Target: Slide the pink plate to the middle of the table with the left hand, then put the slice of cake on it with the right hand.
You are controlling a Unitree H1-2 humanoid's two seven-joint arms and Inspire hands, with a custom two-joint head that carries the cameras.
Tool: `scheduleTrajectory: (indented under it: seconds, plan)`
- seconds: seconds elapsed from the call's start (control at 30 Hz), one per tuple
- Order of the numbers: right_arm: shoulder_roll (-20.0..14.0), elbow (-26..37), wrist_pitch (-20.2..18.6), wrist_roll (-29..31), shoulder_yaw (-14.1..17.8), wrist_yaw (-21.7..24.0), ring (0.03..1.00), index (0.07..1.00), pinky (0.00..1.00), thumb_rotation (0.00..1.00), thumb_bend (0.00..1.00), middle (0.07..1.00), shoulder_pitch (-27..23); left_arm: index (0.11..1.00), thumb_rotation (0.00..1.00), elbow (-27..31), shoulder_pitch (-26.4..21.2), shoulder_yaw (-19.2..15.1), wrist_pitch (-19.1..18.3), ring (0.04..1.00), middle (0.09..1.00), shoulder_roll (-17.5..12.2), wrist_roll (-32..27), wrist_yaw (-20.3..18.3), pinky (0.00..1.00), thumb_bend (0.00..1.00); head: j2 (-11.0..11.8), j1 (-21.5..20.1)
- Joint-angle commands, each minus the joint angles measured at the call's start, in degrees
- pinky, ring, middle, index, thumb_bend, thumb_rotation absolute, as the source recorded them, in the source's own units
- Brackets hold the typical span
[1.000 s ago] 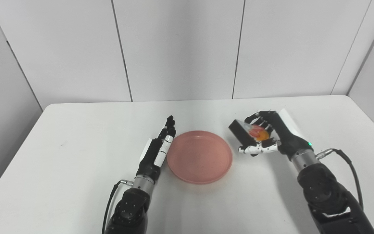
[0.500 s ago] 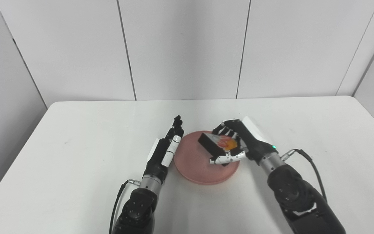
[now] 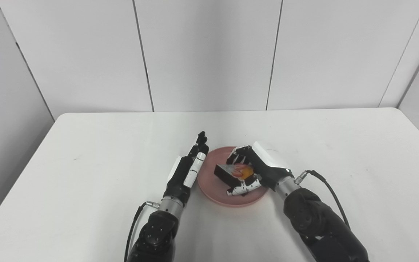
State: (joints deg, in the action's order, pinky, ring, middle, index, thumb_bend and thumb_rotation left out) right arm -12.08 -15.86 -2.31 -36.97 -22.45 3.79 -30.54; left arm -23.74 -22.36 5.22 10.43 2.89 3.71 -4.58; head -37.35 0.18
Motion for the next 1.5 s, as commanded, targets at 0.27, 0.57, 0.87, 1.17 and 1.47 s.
scheduleTrajectory:
  seconds: [0.27,0.57,0.87,1.17,1.47]
  plan:
    - [-1.84,2.02,4.71,-1.38,-0.51,-0.06,0.781,0.714,0.68,0.16,0.61,0.790,-1.81,1.000,1.00,1.51,-0.04,0.29,1.17,1.000,1.000,0.02,-0.30,-0.12,1.00,0.68,-0.27,-0.25]
    - [-3.72,6.54,9.56,6.48,1.68,3.79,0.967,0.938,0.90,0.68,0.70,0.979,1.81,1.000,1.00,3.18,0.35,-0.16,0.05,1.000,1.000,-0.41,-1.34,-0.89,1.00,0.67,-1.38,0.53]
    - [-2.24,6.90,12.66,12.50,6.23,2.14,1.000,1.000,0.89,0.80,0.69,1.000,4.78,1.000,1.00,4.31,0.39,-1.33,-1.64,1.000,1.000,-1.62,-3.54,-1.98,1.00,0.66,-2.53,2.18]
    - [4.46,7.76,8.99,20.85,14.42,-1.29,1.000,1.000,0.99,0.85,0.66,1.000,6.40,1.000,1.00,5.05,0.63,-2.56,-3.87,1.000,1.000,-3.13,-5.49,-2.90,1.00,0.70,-2.53,1.97]
    - [8.96,5.78,8.63,27.61,18.19,-1.68,1.000,1.000,1.00,0.90,0.63,1.000,6.16,1.000,1.00,5.79,0.89,-3.68,-3.91,1.000,1.000,-3.86,-6.19,-3.28,1.00,0.68,-2.90,1.11]
